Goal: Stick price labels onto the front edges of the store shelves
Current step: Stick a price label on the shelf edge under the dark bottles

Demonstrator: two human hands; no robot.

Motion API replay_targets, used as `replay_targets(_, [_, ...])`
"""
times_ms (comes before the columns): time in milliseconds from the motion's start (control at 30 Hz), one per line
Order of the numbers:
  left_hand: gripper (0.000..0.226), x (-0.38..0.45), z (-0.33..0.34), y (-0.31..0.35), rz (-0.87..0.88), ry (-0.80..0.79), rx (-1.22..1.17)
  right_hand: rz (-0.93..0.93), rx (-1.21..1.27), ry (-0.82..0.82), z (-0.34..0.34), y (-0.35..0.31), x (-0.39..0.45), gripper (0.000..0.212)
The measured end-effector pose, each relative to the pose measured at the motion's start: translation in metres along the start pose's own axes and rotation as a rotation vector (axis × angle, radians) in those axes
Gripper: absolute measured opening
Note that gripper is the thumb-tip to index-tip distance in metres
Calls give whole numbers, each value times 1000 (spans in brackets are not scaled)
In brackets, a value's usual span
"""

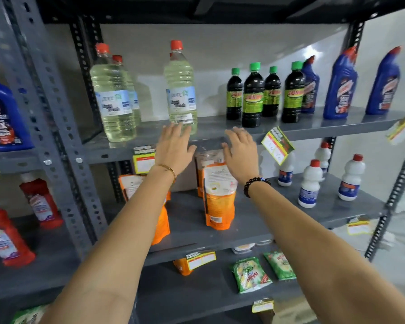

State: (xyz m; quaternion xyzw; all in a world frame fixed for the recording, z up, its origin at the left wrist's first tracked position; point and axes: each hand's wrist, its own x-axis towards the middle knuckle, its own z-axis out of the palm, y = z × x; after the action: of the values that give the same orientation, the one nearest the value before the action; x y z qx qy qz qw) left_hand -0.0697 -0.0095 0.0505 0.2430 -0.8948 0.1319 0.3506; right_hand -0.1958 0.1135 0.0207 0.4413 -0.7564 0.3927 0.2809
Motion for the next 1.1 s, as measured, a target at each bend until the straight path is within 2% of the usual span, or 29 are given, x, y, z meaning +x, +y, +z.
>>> replay_targets(100, [53, 19, 11, 54, 124, -14, 0, 135, -81, 43, -27, 58, -2, 37])
replay_targets(233, [55, 47, 28, 120, 218, -35, 45, 270, -116, 24, -54, 125, 2, 33])
replay_targets(433, [47, 88, 49, 188, 184, -22, 52, 213, -79, -132, -68, 182, 17, 28])
replay_targets(633, [34, 97, 59, 210, 108, -27, 13, 132, -31, -213, -67, 197, 26, 23])
replay_targets(867, [17, 100, 56, 219, 66, -16, -33, 121, 4, -209, -69, 203, 36, 22])
replay_targets(1033, [11, 80, 64, 220, 7, 28, -182, 57, 22, -232, -77, 215, 36, 18])
replay_targets(1100, [12, 78, 65, 221, -33, -35, -267, 49, 19, -241, -82, 223, 42, 17])
